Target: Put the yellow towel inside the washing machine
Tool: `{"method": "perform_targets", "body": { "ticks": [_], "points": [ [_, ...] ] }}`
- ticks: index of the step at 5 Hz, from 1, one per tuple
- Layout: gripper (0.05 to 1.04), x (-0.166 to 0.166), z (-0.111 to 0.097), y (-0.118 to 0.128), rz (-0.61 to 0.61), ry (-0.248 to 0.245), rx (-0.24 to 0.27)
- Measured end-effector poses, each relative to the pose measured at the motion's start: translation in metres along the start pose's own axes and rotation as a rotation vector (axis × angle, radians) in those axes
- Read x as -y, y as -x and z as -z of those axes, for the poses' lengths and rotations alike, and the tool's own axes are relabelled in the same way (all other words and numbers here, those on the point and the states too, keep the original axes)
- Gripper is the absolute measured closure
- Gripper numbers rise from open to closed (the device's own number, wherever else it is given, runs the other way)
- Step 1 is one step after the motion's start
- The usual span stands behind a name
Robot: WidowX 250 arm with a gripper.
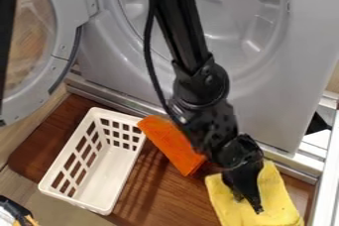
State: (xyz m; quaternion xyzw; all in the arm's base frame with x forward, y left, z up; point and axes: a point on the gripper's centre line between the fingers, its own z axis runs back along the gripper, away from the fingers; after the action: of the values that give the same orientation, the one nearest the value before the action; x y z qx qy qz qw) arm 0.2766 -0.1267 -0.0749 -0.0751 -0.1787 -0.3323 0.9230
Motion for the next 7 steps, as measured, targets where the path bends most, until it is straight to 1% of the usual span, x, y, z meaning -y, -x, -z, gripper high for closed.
{"method": "perform_targets", "body": {
  "ticks": [1,2,3,4,5,6,7],
  "points": [
    [1.033,0.0,0.001,0.001,0.001,-0.004,0.091],
    [1.033,0.008,-0.043,0.001,0.0,-0.021,0.149],
    [1.033,0.004,-0.094,-0.022,-0.153,-0.044,0.206],
    [1.033,0.002,-0.123,-0.026,0.003,-0.078,0.166],
    [1.033,-0.009,-0.149,-0.031,0.021,-0.125,0.177],
    [1.033,-0.028,-0.176,-0.038,0.003,-0.193,0.212],
    [1.033,-0.056,-0.198,-0.044,-0.027,-0.276,0.247]
  ]
}}
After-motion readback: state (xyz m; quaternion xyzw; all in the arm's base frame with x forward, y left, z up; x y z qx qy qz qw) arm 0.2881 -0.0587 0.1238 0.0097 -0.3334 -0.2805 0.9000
